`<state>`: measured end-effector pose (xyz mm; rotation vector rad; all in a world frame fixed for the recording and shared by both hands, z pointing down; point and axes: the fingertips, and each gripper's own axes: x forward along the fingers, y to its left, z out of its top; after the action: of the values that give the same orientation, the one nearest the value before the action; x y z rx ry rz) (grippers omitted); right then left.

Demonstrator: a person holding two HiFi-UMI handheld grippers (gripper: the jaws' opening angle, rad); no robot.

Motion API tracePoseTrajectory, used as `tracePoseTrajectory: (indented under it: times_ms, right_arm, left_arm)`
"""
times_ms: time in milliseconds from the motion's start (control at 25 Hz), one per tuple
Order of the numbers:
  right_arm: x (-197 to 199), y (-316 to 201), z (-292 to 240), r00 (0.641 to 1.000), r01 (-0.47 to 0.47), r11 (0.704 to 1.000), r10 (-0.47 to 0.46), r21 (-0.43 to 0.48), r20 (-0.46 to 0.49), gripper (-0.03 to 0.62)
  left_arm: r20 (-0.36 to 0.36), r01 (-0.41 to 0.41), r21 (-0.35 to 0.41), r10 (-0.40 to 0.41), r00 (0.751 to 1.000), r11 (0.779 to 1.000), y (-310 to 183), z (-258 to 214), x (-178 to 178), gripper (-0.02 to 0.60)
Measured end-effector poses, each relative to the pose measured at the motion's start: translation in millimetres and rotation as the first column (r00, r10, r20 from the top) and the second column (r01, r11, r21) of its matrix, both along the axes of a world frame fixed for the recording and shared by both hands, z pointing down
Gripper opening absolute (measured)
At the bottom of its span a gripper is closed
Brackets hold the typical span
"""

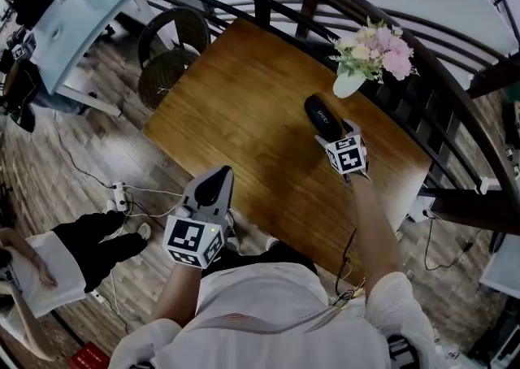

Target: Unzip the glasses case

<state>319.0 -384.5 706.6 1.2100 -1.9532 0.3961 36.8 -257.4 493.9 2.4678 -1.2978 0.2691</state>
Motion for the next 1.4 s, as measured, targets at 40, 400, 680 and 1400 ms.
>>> tracePoseTrajectory:
  times_ms: [40, 400, 680, 1400]
  right_arm:
    - [1.6, -6.2, 11.1, 1.000, 0.005, 1.000, -0.006, -0.020, -0.020, 0.442]
    - [5.4, -19.7, 41.5, 1.000, -0.012, 0.996, 0.011, -0.084, -0.016, 0.381]
    - [-29.5, 14.4, -16.5, 0.972, -0.086, 0.996, 0.089, -0.022, 0.215, 0.350]
    - [-123.7, 133.0, -277.3, 0.748, -0.165, 0.951, -0.053, 0.263, 0.662, 0.350]
  left_arm:
    - [0.007, 0.005, -0.009, -0.005, 1.000, 1.000, 0.6, 3.0, -3.0, 0.018]
    - [0.037, 0.031, -0.038, -0.030, 0.999, 0.999, -0.3, 15.8, -21.7, 0.018]
    - [-0.001, 0.002, 0.001, -0.002, 1.000, 1.000, -1.7, -3.2, -27.1, 0.018]
    - [-0.141, -0.090, 0.202, 0.120, 0.983, 0.975, 5.0, -97.9, -33.0, 0.018]
